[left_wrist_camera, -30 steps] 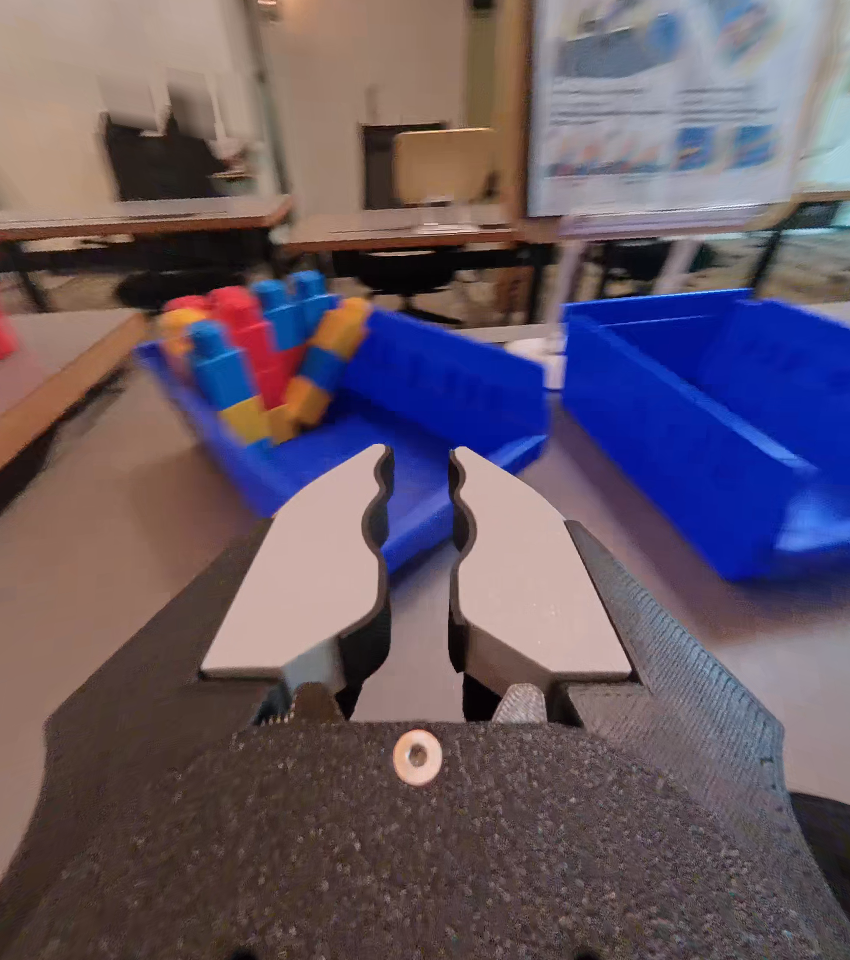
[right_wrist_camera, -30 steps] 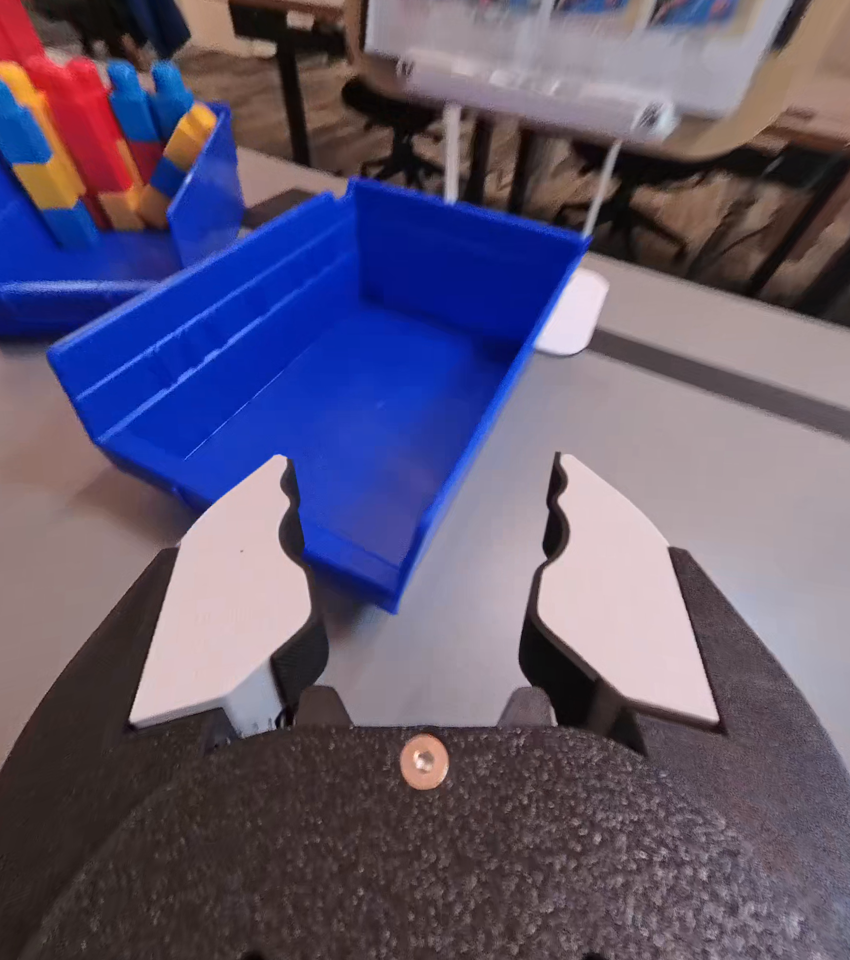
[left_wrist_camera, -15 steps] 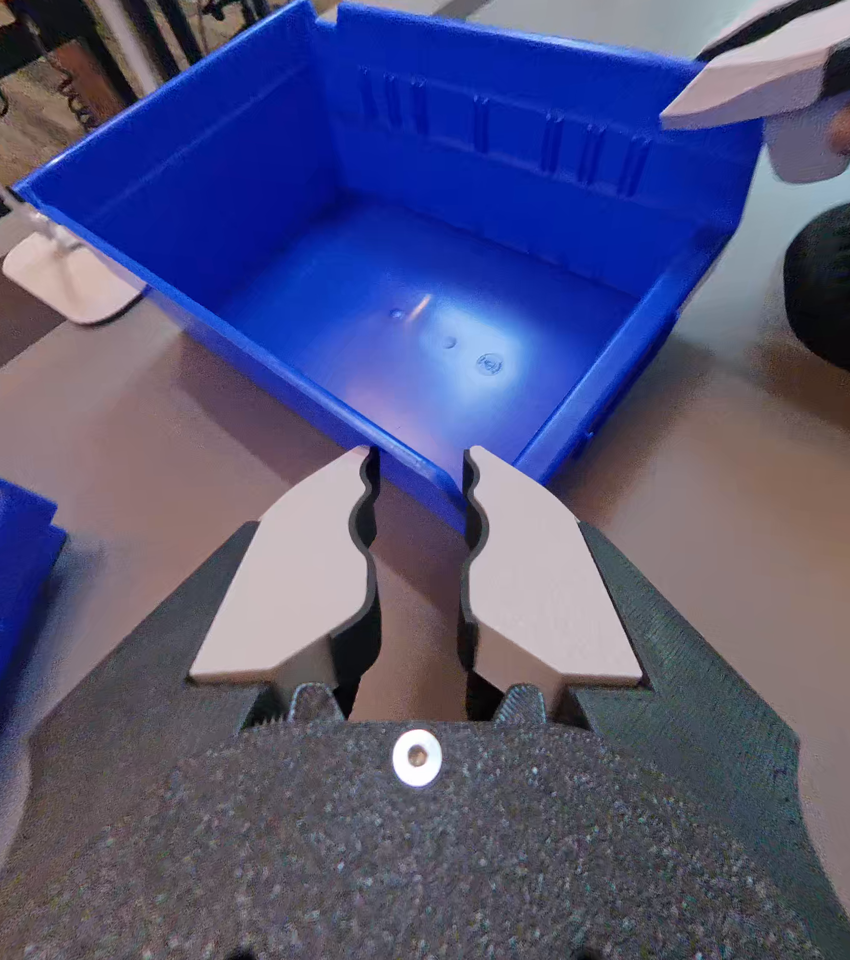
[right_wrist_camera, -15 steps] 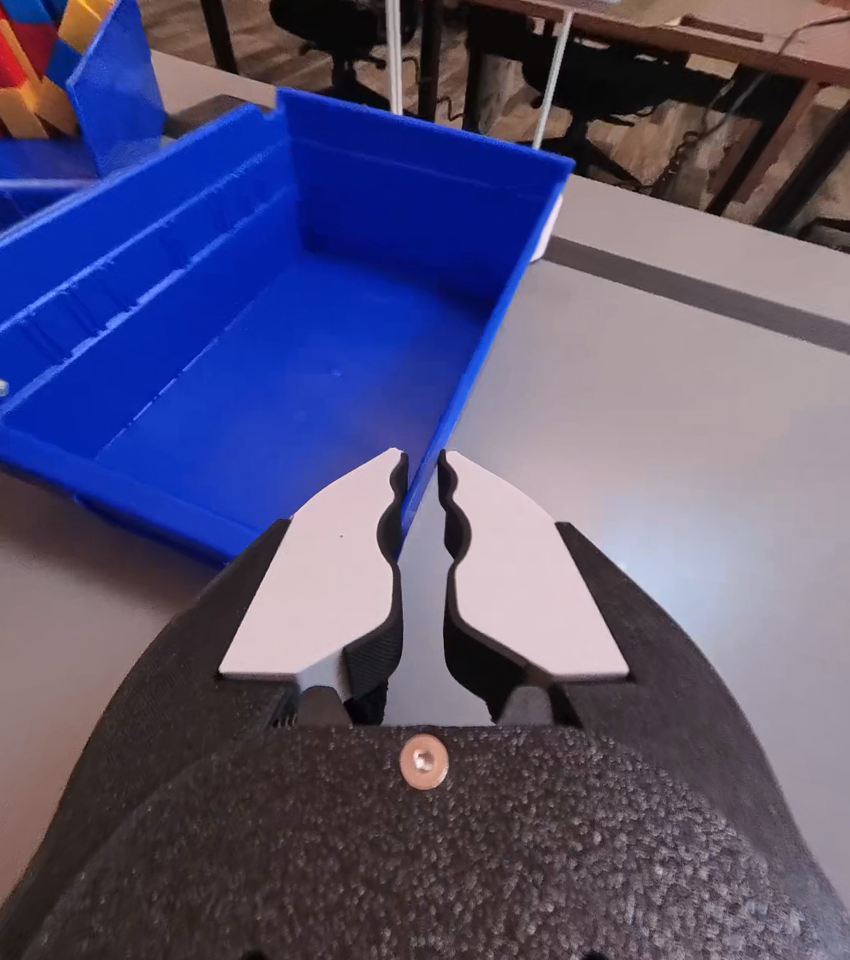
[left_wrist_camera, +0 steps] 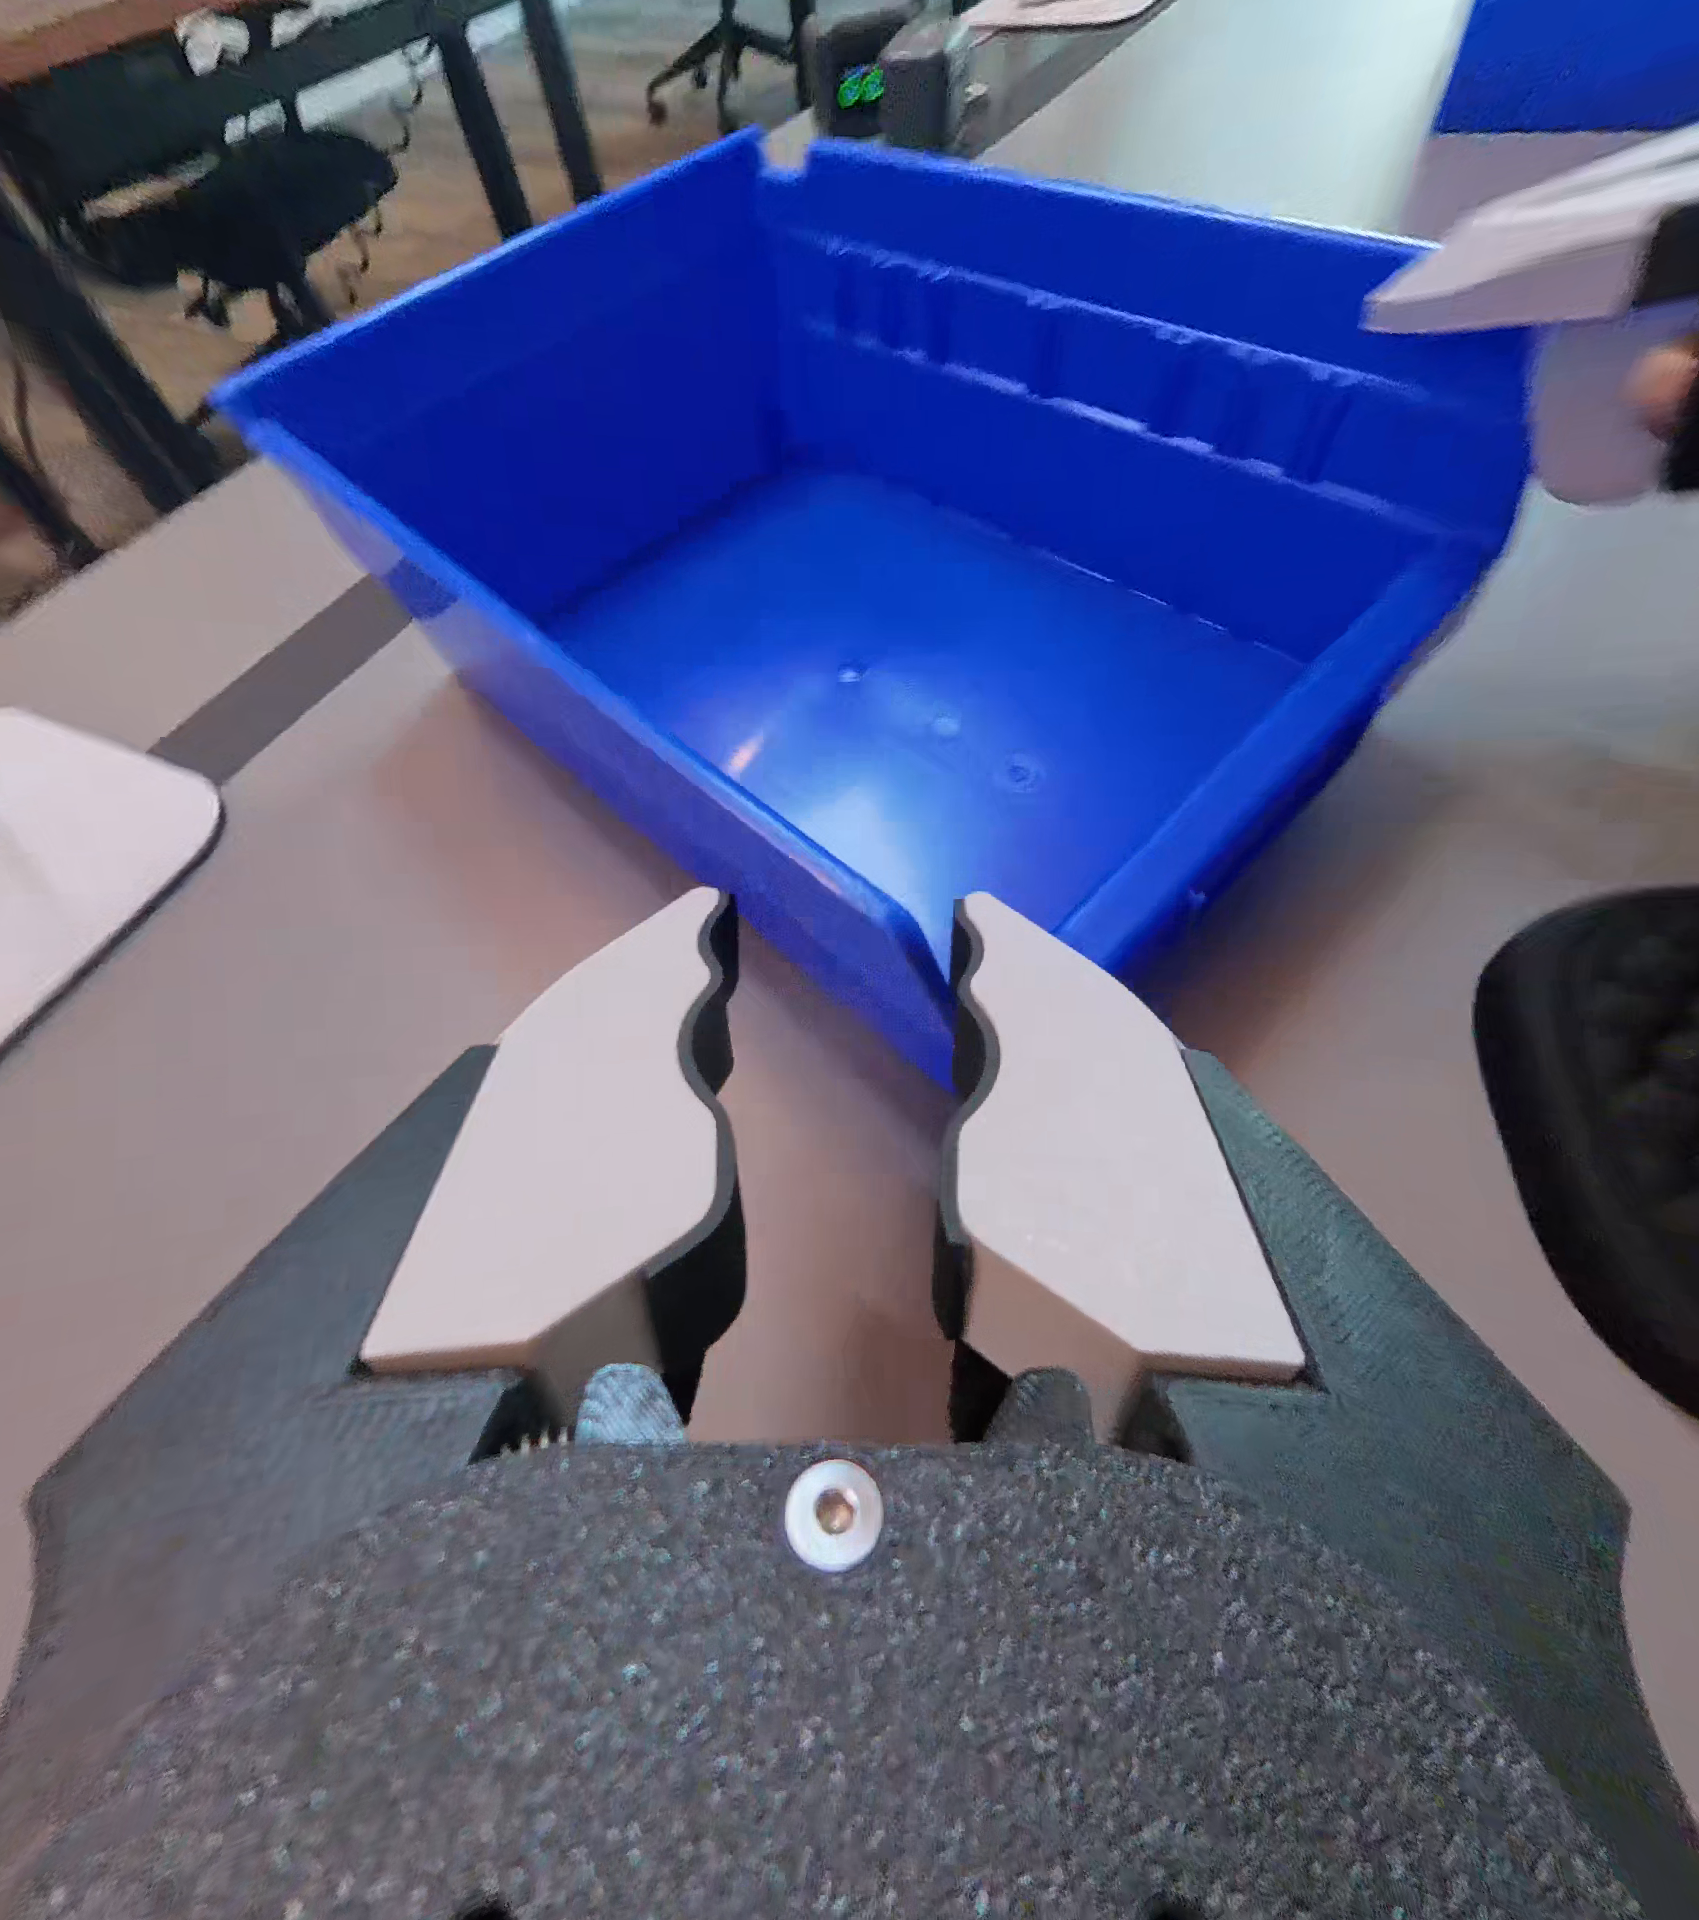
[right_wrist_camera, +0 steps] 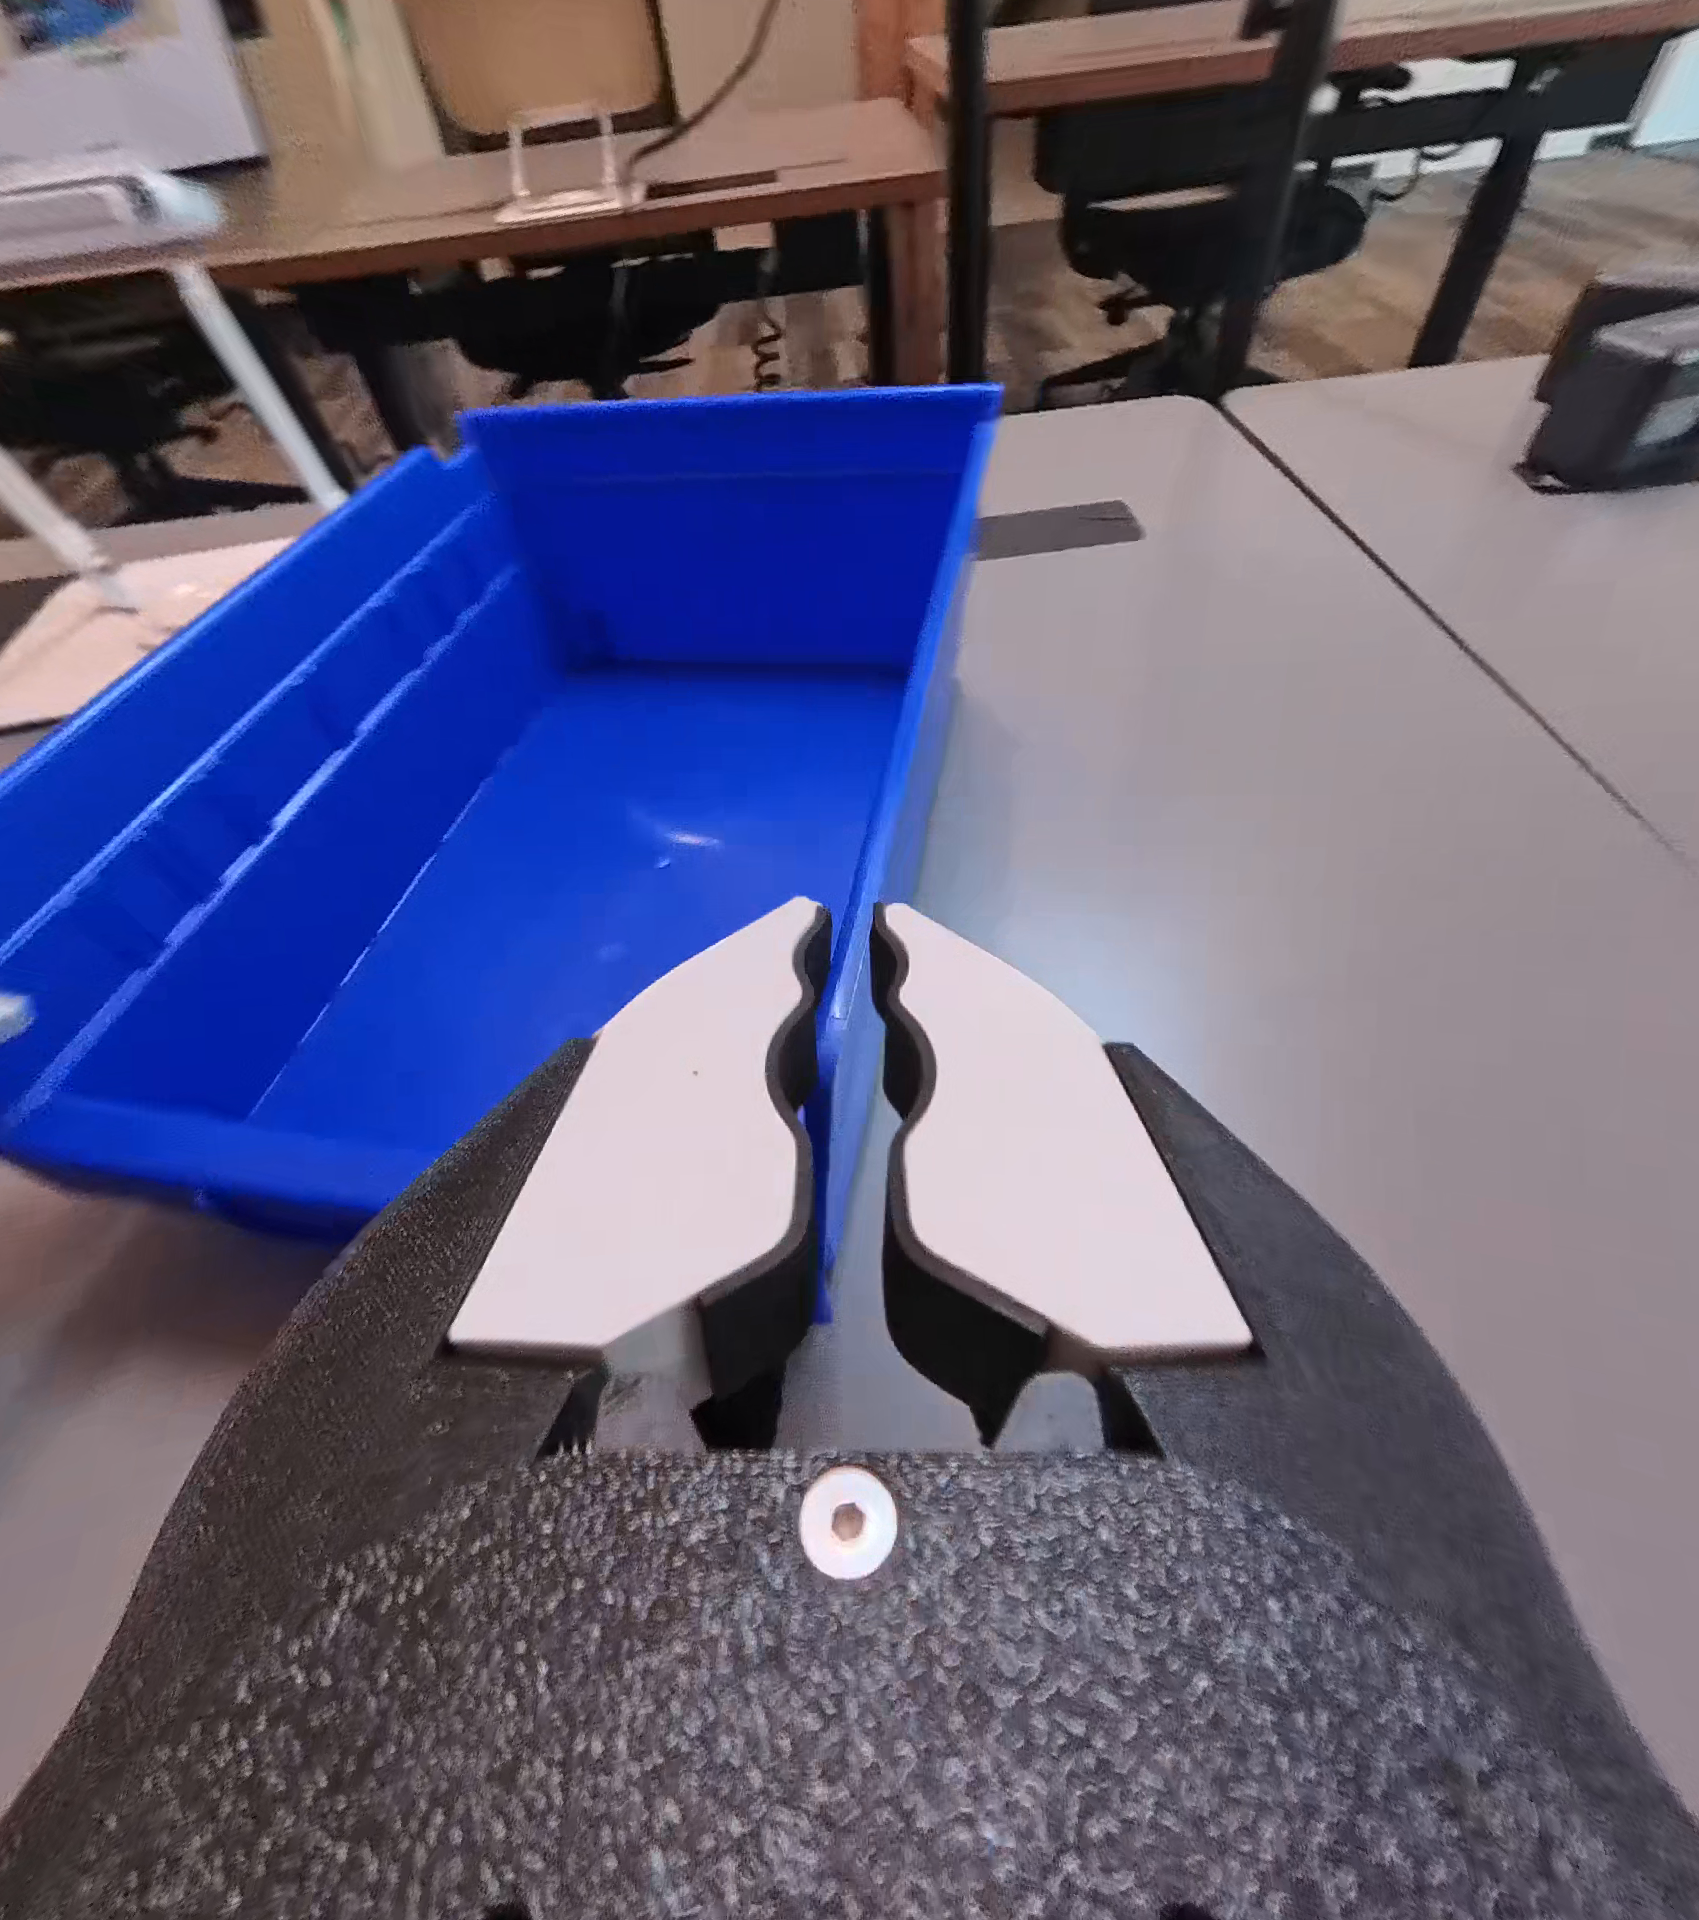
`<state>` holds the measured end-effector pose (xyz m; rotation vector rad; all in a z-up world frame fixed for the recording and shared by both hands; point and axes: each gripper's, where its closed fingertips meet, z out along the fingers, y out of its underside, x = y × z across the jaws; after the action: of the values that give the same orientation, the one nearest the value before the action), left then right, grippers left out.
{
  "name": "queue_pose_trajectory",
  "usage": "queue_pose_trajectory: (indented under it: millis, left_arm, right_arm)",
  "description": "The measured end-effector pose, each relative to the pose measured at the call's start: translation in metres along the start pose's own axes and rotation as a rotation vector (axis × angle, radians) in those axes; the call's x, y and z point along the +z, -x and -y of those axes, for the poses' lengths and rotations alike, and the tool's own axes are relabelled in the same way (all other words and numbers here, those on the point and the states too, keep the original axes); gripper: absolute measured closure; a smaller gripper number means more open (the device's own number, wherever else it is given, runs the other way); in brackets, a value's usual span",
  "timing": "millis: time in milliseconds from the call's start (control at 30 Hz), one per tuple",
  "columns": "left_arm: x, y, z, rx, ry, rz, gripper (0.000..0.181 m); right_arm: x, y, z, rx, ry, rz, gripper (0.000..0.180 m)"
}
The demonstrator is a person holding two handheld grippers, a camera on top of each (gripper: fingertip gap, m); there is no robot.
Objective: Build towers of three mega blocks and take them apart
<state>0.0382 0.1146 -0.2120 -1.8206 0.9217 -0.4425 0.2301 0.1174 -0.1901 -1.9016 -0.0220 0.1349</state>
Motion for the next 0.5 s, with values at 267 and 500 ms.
queue_pose_trajectory:
  millis: [267,500]
  left_arm:
    - [-0.069,0.016,0.026,0.047,-0.111,0.106,0.159]
    - [-0.158,0.076,0.022,-0.109,-0.212,0.256,0.162]
  right_arm:
    - [0.025,-0.065,0.013,0.073,-0.023,-0.178,0.173]
    - [0.037,-0.109,0.021,0.189,-0.066,-0.338,0.175]
